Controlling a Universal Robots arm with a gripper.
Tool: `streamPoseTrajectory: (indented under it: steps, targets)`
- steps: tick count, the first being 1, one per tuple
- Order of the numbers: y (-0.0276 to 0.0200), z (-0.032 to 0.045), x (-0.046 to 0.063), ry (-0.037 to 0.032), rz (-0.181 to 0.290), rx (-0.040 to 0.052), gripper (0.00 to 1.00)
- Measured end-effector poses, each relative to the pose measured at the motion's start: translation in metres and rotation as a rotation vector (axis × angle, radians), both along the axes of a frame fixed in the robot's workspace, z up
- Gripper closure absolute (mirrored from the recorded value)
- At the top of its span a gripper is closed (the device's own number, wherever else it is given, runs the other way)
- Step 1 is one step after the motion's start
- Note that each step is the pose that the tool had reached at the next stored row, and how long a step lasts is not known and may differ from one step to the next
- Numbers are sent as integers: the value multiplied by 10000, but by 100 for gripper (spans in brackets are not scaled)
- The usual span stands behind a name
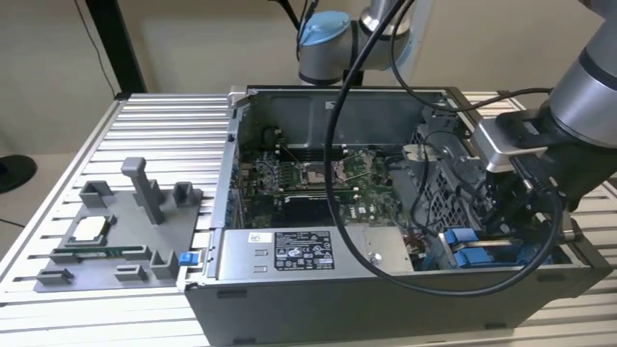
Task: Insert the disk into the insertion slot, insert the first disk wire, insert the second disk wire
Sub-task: 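Insert the second disk wire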
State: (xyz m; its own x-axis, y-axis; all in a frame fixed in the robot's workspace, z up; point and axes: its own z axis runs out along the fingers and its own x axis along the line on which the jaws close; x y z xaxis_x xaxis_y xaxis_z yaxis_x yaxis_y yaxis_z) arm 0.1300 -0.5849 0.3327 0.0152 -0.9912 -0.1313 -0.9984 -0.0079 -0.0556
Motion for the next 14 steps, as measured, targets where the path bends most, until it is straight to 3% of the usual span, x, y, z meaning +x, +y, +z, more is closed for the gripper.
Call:
streamPoseTrajectory:
  steps: [1, 2, 9, 14]
  targets:
    - [1, -1, 1, -1, 1, -6, 0]
    - [1, 13, -1, -2, 1, -10, 0]
    - [0, 304, -3, 0, -1, -14, 0]
    - [1, 329, -3, 0, -1, -15, 0]
